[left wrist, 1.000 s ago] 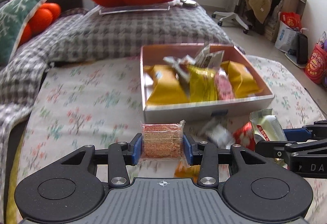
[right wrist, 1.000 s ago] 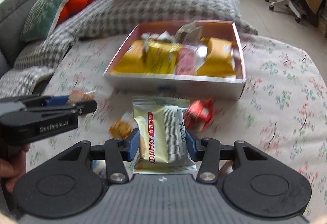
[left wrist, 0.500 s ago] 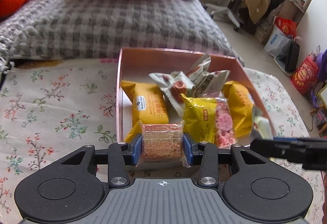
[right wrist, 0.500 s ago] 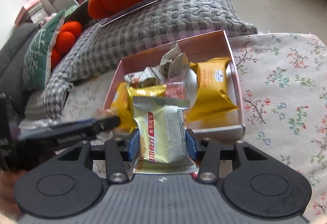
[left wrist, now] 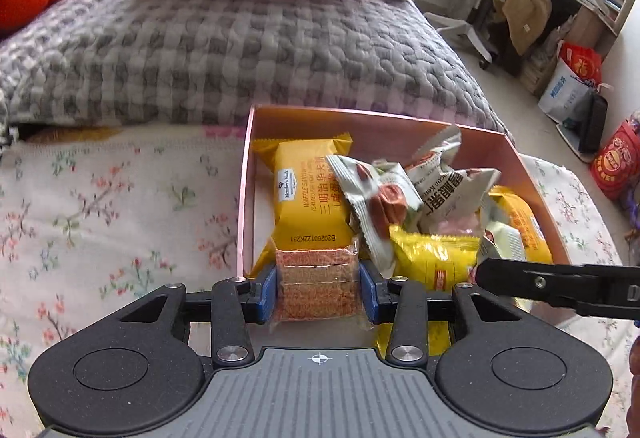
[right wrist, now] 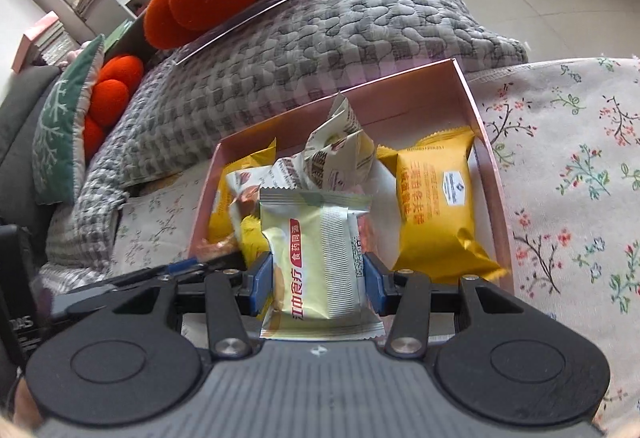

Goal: Organize snacks
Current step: 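Carry the wafer cake and white pack into the box and open both tools, then withdraw both open tools from the box toward the red candies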

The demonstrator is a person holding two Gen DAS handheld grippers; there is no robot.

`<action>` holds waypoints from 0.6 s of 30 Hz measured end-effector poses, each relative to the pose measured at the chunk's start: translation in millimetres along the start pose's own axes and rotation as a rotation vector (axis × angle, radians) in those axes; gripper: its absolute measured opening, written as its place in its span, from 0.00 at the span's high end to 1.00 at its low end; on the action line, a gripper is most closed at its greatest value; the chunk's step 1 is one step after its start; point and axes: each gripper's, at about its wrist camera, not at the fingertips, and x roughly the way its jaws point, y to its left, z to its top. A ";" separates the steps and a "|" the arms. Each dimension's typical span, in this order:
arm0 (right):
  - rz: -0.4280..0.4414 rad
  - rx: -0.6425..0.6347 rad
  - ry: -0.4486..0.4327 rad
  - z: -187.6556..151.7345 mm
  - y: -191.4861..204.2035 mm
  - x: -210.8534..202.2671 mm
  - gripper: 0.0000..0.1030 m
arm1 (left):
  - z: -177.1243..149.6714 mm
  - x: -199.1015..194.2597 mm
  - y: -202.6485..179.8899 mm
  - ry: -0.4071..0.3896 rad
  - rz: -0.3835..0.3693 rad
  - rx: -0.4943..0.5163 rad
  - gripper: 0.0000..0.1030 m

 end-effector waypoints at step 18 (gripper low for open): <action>-0.119 -0.071 -0.170 -2.0 7.9 -17.7 0.48 | -8.5 -45.6 -4.7 -0.028 0.039 0.089 0.25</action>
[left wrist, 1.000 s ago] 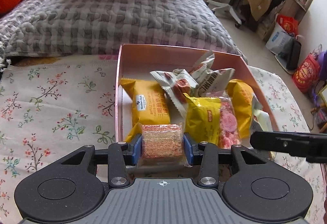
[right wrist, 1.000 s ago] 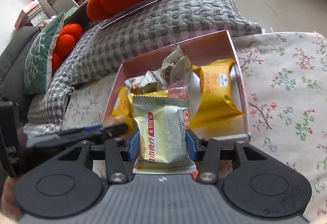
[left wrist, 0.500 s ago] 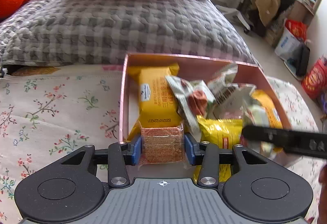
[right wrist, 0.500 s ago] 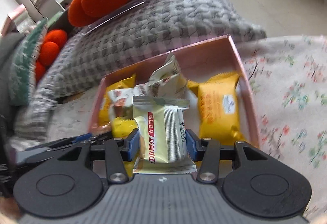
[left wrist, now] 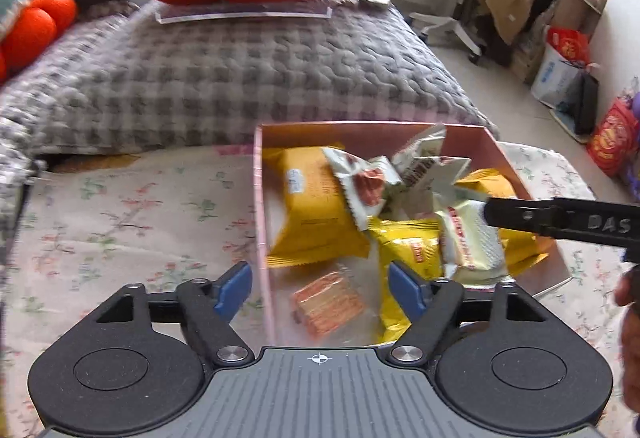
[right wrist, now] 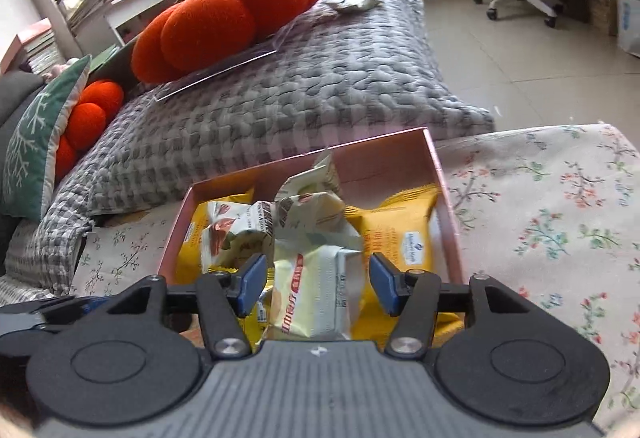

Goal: Organize snacks
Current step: 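Withdraw both open tools from the box toward the red candies, then grasp a red wrapped candy with the right tool while the left grasps another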

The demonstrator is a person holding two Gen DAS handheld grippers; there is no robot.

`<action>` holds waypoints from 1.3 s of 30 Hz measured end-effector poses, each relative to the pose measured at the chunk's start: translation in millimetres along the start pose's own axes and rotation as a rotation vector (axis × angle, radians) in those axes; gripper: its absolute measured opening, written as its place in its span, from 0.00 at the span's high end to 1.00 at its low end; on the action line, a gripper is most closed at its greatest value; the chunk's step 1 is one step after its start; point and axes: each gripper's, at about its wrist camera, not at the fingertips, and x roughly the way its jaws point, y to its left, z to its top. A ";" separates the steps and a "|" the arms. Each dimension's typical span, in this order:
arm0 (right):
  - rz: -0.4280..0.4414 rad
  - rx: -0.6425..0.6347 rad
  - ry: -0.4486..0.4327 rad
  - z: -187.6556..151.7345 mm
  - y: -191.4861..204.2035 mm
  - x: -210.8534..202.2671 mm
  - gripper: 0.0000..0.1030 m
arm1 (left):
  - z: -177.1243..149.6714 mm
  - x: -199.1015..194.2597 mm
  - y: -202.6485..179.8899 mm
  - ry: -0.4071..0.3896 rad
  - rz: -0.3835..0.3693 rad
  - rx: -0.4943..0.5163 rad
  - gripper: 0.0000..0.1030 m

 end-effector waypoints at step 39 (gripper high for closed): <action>-0.134 0.106 0.083 -112.1 -22.8 -138.0 0.36 | -116.2 -98.4 -62.0 -0.005 0.041 0.127 0.25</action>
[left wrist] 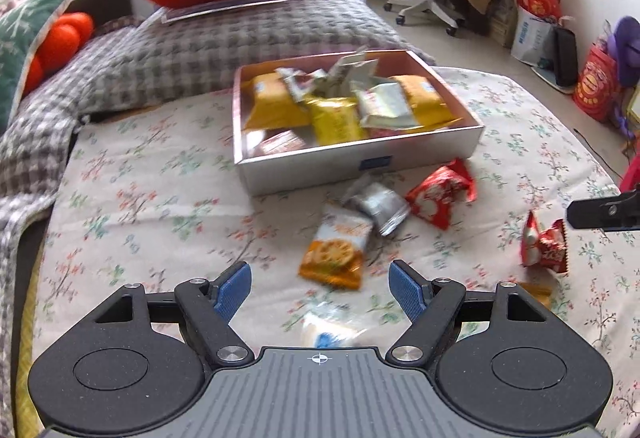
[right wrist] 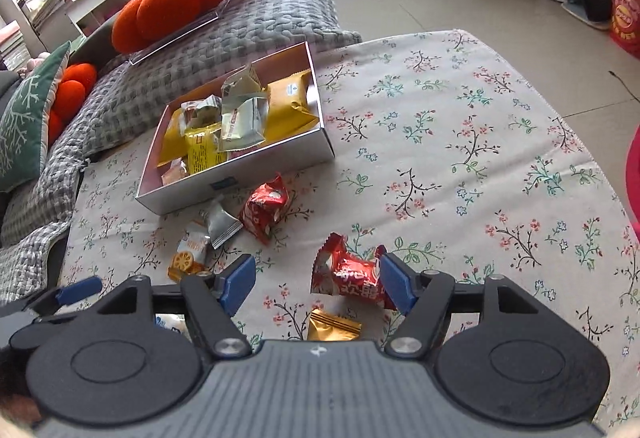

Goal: Organize snacks
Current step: 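Grasp a red wrapped candy with the right tool while the left grasps another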

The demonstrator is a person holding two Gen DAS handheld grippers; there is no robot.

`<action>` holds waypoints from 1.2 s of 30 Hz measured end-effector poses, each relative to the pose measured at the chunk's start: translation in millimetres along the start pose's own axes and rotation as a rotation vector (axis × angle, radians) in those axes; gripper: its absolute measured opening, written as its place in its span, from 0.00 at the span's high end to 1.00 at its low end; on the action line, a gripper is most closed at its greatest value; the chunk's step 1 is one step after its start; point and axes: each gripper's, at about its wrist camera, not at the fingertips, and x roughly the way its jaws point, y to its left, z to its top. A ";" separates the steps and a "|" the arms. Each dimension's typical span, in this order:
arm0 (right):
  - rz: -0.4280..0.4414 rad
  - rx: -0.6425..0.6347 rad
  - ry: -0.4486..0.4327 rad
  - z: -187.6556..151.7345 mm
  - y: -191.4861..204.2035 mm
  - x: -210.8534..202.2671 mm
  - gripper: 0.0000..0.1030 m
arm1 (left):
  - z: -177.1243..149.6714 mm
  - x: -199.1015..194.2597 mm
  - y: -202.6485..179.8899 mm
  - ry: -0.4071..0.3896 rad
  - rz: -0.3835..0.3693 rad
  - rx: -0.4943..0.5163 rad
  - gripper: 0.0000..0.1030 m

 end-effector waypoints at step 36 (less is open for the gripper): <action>0.057 -0.573 0.157 -4.8 -8.0 64.9 0.49 | 44.4 95.5 -111.8 -0.059 -0.075 0.479 0.23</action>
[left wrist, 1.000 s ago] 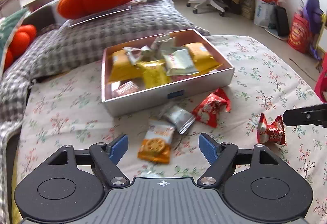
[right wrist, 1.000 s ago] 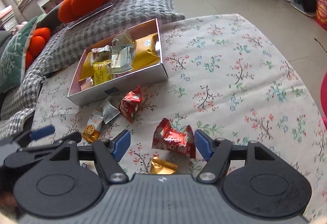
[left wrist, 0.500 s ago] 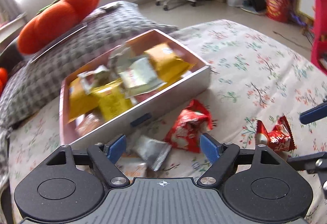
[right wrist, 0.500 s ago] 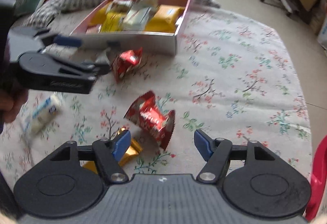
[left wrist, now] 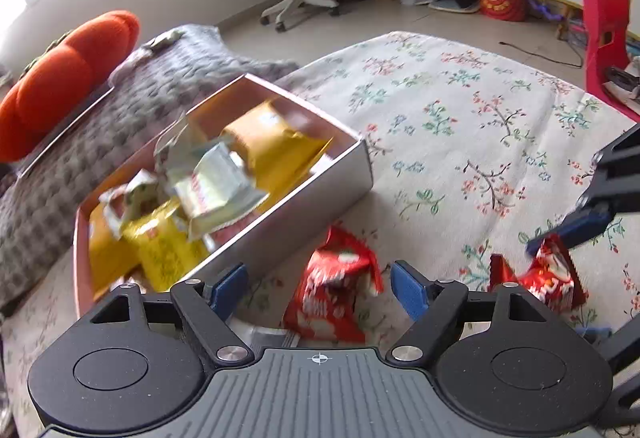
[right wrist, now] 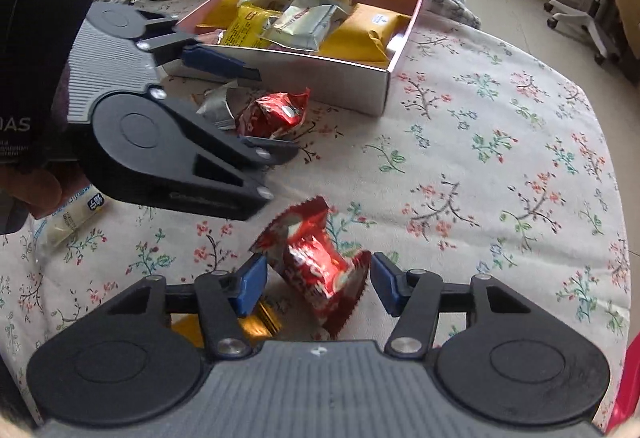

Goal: Organize snacks
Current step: 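Grasp a red wrapped candy with the right tool while the left grasps another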

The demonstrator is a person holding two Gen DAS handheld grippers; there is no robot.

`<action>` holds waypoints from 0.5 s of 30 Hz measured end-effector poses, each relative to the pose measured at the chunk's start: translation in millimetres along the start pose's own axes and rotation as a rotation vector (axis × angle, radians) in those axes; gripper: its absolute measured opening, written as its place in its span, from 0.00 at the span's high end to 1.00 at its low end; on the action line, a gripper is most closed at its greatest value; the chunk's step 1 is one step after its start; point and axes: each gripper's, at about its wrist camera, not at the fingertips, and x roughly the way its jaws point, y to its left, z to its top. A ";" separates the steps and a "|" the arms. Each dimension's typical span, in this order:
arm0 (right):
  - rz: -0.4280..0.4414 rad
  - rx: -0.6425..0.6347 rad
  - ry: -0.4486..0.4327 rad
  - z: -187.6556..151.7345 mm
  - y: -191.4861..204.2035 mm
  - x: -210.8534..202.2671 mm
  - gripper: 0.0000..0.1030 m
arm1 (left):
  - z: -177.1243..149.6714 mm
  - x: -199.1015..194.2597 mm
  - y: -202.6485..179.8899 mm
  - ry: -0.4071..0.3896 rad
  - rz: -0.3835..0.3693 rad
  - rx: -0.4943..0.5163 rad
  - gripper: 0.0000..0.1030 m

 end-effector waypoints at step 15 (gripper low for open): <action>0.015 0.034 0.000 9.0 3.1 0.2 0.65 | 0.9 -8.3 12.1 -0.021 -0.059 -0.078 0.72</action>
